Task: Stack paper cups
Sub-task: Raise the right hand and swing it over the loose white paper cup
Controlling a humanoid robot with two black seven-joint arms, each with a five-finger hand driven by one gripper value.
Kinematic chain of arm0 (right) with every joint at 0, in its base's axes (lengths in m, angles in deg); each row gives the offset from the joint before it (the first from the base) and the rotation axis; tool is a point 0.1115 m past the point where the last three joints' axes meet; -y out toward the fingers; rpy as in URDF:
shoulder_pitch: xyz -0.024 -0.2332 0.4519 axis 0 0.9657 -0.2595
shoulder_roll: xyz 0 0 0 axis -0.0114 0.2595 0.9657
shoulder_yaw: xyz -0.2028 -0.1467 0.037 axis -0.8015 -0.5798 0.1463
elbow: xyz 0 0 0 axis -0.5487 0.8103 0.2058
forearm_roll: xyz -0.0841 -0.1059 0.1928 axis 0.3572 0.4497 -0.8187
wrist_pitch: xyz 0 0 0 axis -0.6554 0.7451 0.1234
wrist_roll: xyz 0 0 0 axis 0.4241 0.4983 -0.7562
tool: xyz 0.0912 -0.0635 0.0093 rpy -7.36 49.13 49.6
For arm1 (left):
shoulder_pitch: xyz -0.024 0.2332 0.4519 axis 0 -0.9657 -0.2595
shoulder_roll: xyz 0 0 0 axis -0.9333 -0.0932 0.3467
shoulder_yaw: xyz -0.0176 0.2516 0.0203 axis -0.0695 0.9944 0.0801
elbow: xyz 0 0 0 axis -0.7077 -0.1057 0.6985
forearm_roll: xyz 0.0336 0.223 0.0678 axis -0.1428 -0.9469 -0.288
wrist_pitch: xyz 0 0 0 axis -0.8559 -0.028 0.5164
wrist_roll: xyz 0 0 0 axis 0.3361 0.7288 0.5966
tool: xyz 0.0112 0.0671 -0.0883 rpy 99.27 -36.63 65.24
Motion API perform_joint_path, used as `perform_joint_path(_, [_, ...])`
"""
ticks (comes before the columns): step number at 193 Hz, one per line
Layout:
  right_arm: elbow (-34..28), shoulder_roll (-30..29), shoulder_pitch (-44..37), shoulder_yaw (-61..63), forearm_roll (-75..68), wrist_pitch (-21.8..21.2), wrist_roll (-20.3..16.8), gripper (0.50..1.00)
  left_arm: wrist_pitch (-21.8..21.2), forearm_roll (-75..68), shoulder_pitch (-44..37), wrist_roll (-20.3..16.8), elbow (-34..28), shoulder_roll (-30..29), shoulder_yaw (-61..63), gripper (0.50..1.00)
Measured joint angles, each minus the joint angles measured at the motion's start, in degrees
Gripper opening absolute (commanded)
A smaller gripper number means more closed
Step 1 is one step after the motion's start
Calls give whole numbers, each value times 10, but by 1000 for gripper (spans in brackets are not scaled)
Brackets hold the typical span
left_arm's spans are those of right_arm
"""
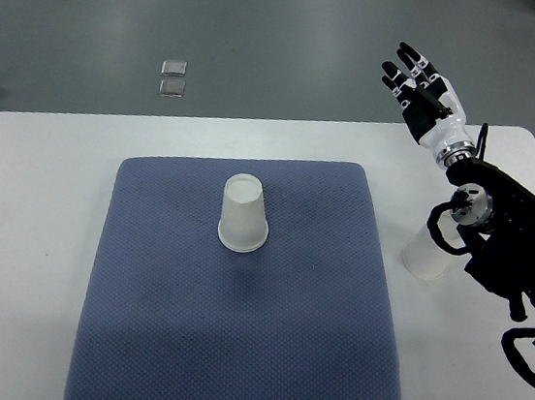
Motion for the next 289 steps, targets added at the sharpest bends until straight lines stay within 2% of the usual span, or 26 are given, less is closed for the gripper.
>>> perform_joint_path(218, [1,18,-15,0,-1,12,4,926,0,0,0,0,-3,0,0,1000])
perform_joint_path(289, [-79,60,-17,-11,11,21,0,926,0,0,0,0,-3,0,0,1000])
